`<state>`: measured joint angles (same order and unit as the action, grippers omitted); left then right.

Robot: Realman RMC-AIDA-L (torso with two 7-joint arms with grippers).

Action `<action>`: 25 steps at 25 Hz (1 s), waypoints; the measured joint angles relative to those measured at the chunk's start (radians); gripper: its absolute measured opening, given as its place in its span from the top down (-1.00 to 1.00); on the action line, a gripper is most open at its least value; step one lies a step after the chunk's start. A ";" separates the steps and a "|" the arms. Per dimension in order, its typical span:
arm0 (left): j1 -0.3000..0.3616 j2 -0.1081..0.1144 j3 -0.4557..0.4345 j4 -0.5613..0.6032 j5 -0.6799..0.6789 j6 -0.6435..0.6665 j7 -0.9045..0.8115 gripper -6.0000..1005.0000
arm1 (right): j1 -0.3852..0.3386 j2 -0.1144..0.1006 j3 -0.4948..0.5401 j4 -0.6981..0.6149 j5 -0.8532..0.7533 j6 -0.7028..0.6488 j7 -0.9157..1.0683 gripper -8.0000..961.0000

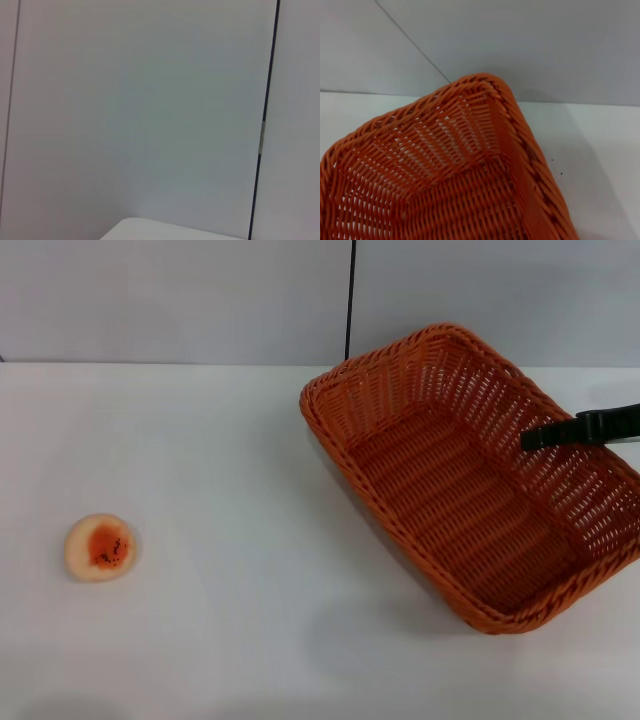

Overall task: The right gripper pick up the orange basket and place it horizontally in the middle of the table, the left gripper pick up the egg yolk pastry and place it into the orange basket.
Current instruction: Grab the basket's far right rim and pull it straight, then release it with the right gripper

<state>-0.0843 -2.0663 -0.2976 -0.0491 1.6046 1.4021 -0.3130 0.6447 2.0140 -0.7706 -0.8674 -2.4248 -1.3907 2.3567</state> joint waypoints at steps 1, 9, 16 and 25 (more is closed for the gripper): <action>0.000 0.000 0.000 0.000 0.000 0.000 0.000 -0.61 | 0.000 0.000 0.000 0.000 0.000 0.000 -0.003 -0.36; -0.003 0.001 -0.001 0.000 0.002 0.000 0.000 -0.61 | 0.001 0.009 -0.002 0.002 -0.002 0.011 -0.012 -0.16; -0.003 0.002 -0.002 0.002 0.002 0.001 0.000 -0.62 | 0.001 0.010 -0.003 -0.004 -0.001 0.007 -0.013 0.43; 0.002 0.004 -0.004 0.008 -0.003 0.017 0.000 -0.62 | 0.013 0.009 -0.075 -0.021 -0.002 0.019 -0.047 0.62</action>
<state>-0.0823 -2.0626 -0.3019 -0.0408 1.6012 1.4195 -0.3130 0.6574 2.0230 -0.8451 -0.8888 -2.4272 -1.3722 2.3095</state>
